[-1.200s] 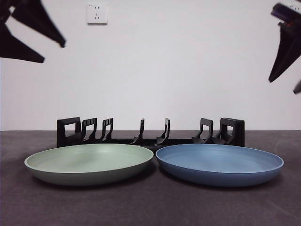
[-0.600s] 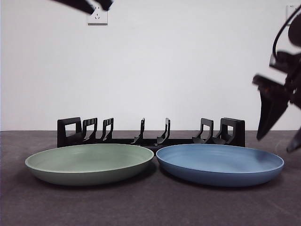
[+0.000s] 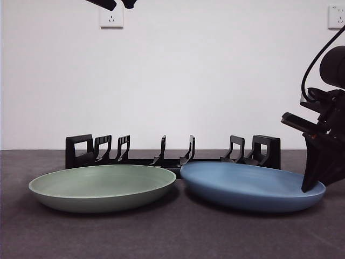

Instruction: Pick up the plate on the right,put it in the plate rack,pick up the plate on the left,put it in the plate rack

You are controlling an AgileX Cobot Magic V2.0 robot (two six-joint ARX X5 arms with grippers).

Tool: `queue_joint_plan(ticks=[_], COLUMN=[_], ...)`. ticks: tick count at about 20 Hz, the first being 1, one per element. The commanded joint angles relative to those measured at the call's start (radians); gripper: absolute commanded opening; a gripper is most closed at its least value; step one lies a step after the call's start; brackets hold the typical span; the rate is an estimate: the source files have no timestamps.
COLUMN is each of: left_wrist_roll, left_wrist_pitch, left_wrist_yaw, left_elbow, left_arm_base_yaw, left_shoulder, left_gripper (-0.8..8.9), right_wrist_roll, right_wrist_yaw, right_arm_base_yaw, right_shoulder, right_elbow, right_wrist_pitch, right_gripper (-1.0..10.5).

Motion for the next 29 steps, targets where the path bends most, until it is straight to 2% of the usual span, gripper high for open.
queue_joint_plan(ticks=[1, 3, 7, 10, 13, 15, 17, 19, 22, 23, 26, 29], left_wrist_roll=[0.053, 0.085, 0.093, 0.141, 0.198, 0.255, 0.320, 0.357, 0.369, 0.369, 0.369, 0.369], left_wrist_pitch=[-0.007, -0.019, -0.014, -0.013, -0.011, -0.016, -0.016, -0.015, -0.009, -0.005, -0.006, -0.008], left_wrist_yaw=[0.005, 0.026, 0.064, 0.134, 0.128, 0.101, 0.018, -0.035, -0.061, -0.067, -0.080, -0.080], left_elbow=[-0.002, -0.002, -0.002, -0.002, -0.002, -0.002, -0.002, -0.002, -0.002, -0.002, -0.002, -0.002], left_arm_base_yaw=[-0.004, -0.011, -0.050, -0.099, -0.168, -0.213, -0.260, -0.285, -0.293, -0.293, -0.295, -0.298], left_shoulder=[0.018, 0.042, 0.118, 0.180, 0.233, 0.263, 0.299, 0.333, 0.377, 0.385, 0.388, 0.388], left_gripper=[3.47, 3.47, 3.45, 3.43, 3.43, 3.43, 3.42, 3.42, 3.41, 3.13, 0.09, -0.10], right_wrist_roll=[0.026, 0.026, 0.026, 0.025, 0.024, 0.024, 0.024, 0.025, 0.034, 0.036, 0.036, 0.036], right_wrist_yaw=[0.011, 0.010, 0.009, 0.008, 0.005, -0.048, -0.095, -0.098, -0.098, -0.101, -0.117, -0.116], right_arm_base_yaw=[0.002, 0.002, 0.002, 0.002, 0.004, 0.011, 0.030, 0.067, 0.124, 0.139, 0.155, 0.153], right_shoulder=[-0.006, -0.051, -0.178, -0.260, -0.288, -0.288, -0.288, -0.288, -0.288, -0.288, -0.288, -0.288], right_elbow=[-0.011, -0.009, 0.016, 0.058, 0.109, 0.129, 0.134, 0.136, 0.136, 0.136, 0.136, 0.137], right_wrist_pitch=[-0.014, -0.044, -0.157, -0.267, -0.352, -0.373, -0.372, -0.373, -0.372, -0.372, -0.365, -0.356], right_gripper=[-0.2, -0.2, -0.2, -0.2, -0.2, -0.2, -0.2, -0.2, -0.2, -0.2, -0.2, -0.2])
